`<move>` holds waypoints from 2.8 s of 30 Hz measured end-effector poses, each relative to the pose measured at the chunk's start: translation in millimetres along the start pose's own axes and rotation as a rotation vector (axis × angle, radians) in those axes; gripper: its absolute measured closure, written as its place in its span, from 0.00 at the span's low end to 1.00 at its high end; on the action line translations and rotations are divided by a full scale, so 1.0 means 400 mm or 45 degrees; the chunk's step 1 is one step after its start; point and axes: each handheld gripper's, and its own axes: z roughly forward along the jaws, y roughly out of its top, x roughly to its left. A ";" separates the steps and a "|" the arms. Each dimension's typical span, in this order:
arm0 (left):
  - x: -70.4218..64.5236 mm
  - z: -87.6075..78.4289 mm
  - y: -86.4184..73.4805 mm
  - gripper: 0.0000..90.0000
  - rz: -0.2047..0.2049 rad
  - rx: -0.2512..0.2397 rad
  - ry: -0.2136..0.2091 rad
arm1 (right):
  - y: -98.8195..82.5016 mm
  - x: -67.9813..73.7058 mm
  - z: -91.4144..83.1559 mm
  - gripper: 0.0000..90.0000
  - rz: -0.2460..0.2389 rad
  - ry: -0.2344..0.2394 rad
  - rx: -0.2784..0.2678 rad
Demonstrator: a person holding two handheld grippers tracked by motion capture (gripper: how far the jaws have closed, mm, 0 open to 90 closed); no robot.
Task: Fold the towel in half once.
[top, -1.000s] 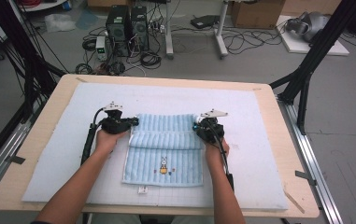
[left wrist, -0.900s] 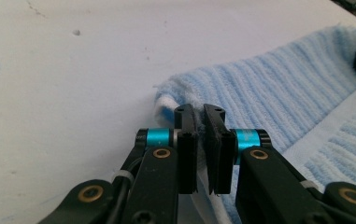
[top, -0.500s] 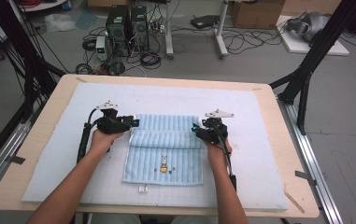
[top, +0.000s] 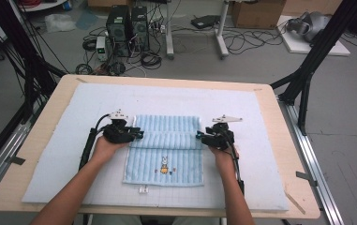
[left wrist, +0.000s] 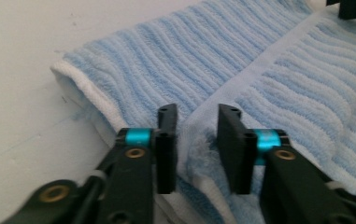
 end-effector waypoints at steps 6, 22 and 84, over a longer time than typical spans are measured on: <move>-0.010 -0.020 -0.007 0.95 0.008 -0.065 -0.013 | -0.008 0.005 -0.008 0.90 -0.042 0.009 0.007; -0.073 -0.117 -0.077 0.95 -0.013 -0.232 -0.118 | -0.066 0.075 -0.113 0.90 -0.151 0.046 -0.071; -0.136 -0.246 -0.158 0.63 -0.099 -0.301 -0.079 | -0.172 0.199 -0.168 0.79 -0.267 0.143 0.016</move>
